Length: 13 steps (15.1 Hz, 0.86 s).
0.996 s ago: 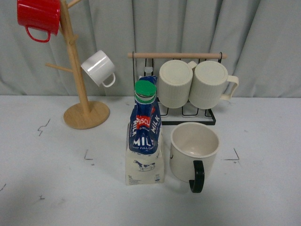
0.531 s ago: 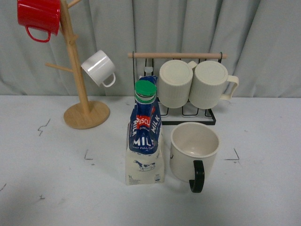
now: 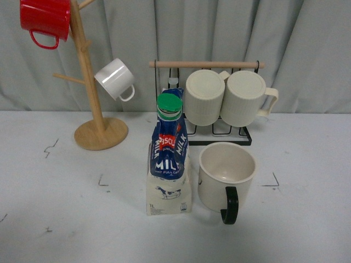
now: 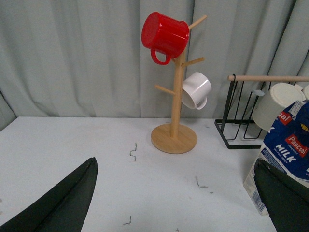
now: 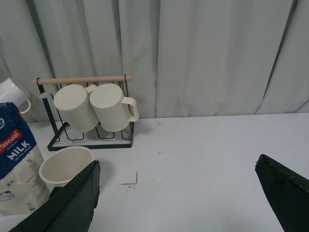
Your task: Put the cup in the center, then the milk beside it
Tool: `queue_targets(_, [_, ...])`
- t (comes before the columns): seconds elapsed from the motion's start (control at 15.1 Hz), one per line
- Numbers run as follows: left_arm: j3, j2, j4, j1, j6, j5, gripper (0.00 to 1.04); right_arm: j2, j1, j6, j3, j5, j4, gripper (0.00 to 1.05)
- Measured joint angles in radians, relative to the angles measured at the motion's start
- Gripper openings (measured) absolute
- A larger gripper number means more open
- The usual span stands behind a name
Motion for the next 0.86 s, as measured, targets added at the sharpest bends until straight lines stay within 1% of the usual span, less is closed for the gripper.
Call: queue_targets(0.86, [0.000,0.000,0.000,0.000,0.000,0.000,0.98,0.000,0.000,0.000,0.000,0.000,0.000,0.98])
